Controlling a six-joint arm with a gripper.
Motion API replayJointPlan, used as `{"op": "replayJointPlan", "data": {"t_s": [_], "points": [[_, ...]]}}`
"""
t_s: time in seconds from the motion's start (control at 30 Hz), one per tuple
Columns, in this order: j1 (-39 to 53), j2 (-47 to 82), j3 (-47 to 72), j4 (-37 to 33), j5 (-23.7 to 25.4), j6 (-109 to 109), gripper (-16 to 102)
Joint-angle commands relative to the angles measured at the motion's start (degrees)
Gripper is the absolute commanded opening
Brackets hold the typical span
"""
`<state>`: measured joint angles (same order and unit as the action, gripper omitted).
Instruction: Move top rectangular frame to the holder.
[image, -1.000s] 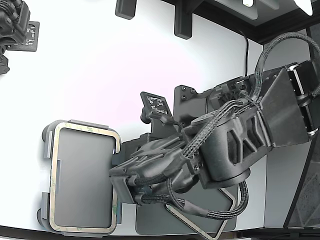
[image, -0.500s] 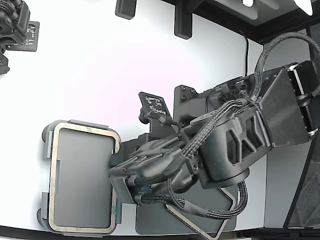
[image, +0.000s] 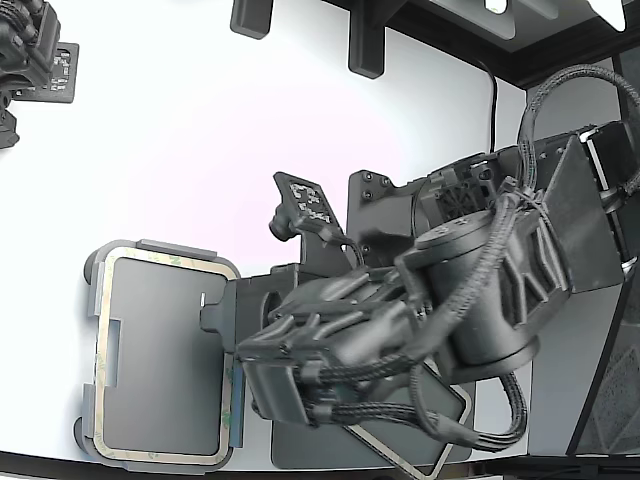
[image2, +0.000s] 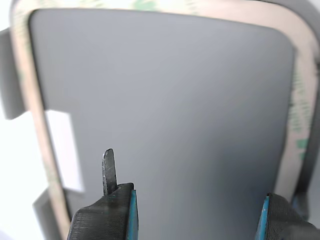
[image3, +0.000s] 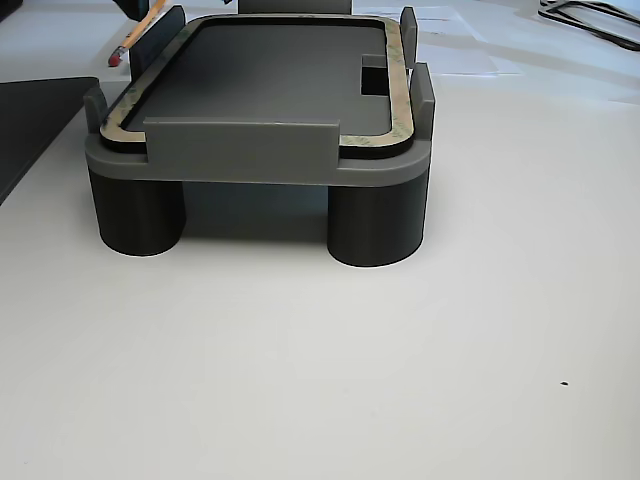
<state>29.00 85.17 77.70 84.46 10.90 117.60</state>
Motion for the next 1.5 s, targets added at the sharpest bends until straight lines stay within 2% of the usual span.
{"op": "replayJointPlan", "data": {"t_s": [0.0,0.13,0.27,0.37,0.57,0.67,0.93,0.97,1.33,1.47], "points": [[0.53,6.68,1.14,-3.96,6.59,-7.38,100],[0.88,17.58,12.92,-15.73,12.57,-30.06,100],[-1.49,30.59,26.89,-26.98,14.15,-60.38,100],[-6.33,42.01,37.27,-33.4,12.57,-86.84,100],[-18.9,58.1,47.02,-28.92,2.55,-105.12,99],[-22.32,66.8,54.49,-28.92,0.44,-109.25,100],[-22.94,84.2,69.79,-28.56,1.14,-110.65,100],[-22.94,84.11,70.14,-26.98,1.32,-109.95,100],[-24.43,80.95,72.42,-29.09,0.09,-110.04,100],[-24.79,83.32,73.21,-28.92,-0.18,-110.13,100]]}}
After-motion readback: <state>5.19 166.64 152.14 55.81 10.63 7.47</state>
